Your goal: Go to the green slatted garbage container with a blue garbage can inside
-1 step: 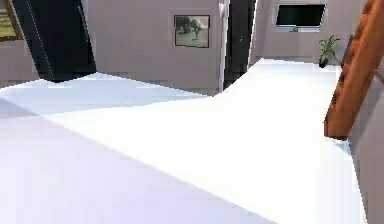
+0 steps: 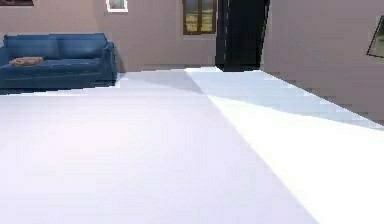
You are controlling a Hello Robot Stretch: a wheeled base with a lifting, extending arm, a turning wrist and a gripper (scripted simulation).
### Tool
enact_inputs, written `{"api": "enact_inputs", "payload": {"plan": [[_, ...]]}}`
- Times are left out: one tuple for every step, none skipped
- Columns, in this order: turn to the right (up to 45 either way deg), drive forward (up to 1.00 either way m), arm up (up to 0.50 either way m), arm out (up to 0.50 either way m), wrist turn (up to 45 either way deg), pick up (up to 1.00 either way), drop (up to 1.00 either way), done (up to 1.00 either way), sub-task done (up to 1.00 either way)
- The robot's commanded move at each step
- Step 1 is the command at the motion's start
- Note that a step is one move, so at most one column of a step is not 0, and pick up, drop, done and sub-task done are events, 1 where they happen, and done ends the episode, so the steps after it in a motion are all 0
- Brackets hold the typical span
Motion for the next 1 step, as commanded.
{"api": "enact_inputs", "payload": {"plan": [[-45.0,0.00,0.00,0.00,0.0,0.00,0.00,0.00,0.00]]}}
